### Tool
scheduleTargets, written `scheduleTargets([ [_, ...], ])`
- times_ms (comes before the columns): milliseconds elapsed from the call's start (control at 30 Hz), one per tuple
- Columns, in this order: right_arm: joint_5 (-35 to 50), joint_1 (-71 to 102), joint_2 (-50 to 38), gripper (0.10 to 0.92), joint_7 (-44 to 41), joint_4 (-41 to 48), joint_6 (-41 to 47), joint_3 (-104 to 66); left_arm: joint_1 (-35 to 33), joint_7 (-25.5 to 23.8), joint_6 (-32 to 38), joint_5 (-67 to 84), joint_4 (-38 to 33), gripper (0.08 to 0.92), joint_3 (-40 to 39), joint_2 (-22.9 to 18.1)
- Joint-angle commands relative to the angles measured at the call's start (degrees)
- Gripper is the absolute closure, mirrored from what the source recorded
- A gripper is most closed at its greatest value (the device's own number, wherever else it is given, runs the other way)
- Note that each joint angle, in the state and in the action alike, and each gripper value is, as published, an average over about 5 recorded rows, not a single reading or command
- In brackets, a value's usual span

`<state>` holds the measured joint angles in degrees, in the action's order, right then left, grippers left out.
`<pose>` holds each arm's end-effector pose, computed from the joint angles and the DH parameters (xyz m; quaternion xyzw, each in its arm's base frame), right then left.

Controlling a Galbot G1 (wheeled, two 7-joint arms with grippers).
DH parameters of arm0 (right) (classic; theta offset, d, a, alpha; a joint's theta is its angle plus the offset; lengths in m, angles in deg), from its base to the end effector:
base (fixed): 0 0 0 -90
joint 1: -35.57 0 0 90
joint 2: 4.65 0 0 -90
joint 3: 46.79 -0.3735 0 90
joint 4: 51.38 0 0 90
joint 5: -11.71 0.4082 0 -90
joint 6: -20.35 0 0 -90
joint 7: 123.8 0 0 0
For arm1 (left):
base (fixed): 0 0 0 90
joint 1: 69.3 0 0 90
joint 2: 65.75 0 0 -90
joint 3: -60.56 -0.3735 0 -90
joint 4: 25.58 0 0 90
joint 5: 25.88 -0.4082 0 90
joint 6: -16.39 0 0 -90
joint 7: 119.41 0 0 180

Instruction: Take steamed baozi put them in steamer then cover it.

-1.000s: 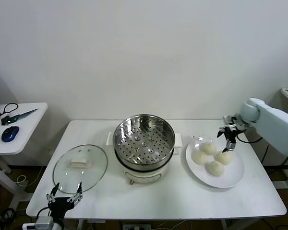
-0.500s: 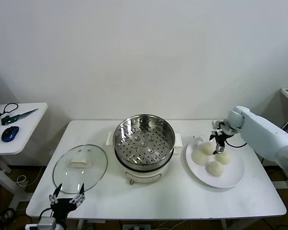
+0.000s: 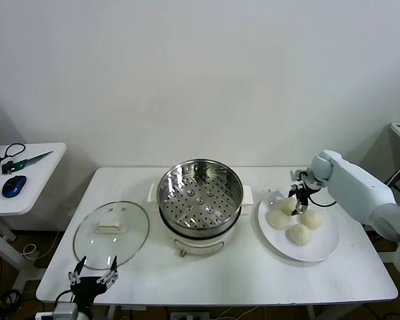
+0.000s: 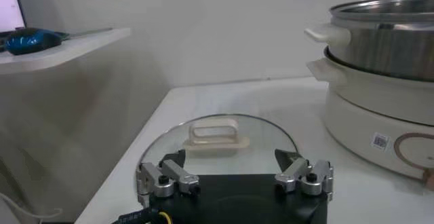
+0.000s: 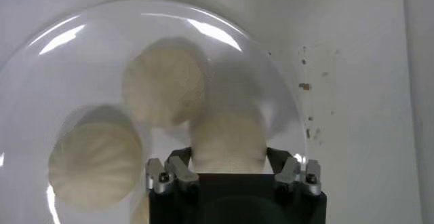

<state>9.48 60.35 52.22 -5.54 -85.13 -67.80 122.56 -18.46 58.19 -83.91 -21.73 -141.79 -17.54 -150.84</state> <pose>0.6702 -0.2030 -0.2632 0.4625 -0.5798 0.4956 0.4519 0.1604 0.0918 -0.3706 0.0523 -0.9784 -0.0456 0.1947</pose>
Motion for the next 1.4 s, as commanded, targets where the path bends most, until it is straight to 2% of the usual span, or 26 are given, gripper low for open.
scheduleTargets([
  [33, 2.2, -4.1, -0.9, 0.352, -0.8, -3.1, -0.3, 4.3, -0.1, 0.1, 0.0, -0.1, -0.2, 0.177, 0.0, -0.1],
  [267, 14.7, -29.3, -3.1, 0.355, -3.2, -16.2, -6.5, 25.4, -0.1, 0.0, 0.0, -0.1, -0.2, 0.177, -0.4, 0.1],
  [500, 23.2, -52.0, 3.0, 0.355, -4.0, -31.2, -19.1, 37.9, 0.1, -0.1, 0.0, 0.0, -0.1, 0.177, -0.5, 0.6],
  [600, 23.2, -55.7, 6.3, 0.355, -2.8, -39.4, -22.1, 39.8, 0.2, -0.1, 0.0, 0.0, 0.0, 0.177, -0.5, 0.7],
  [767, 14.4, -51.3, 11.4, 0.355, 1.1, -49.4, -25.2, 39.0, 0.5, 0.0, 0.1, 0.0, 0.0, 0.177, -0.7, 0.6],
  [933, 2.4, -42.0, 14.0, 0.355, 4.7, -46.8, -28.6, 36.8, 0.3, 0.2, 0.3, -0.1, -0.4, 0.177, -0.4, 0.6],
  [1100, -12.4, -32.5, 17.0, 0.355, 9.1, -34.9, -32.5, 32.1, -0.1, 0.3, 0.6, -0.1, -0.3, 0.177, -0.2, 0.7],
  [1233, -17.0, -26.5, 19.4, 0.355, 11.2, -26.0, -34.2, 28.4, -0.5, 0.4, 0.8, -0.1, -0.3, 0.177, -0.3, 0.6],
  [1400, -19.3, -22.4, 20.7, 0.355, 12.7, -21.5, -34.5, 26.9, -0.8, 0.5, 1.1, -0.1, -0.2, 0.177, -0.1, 0.6],
])
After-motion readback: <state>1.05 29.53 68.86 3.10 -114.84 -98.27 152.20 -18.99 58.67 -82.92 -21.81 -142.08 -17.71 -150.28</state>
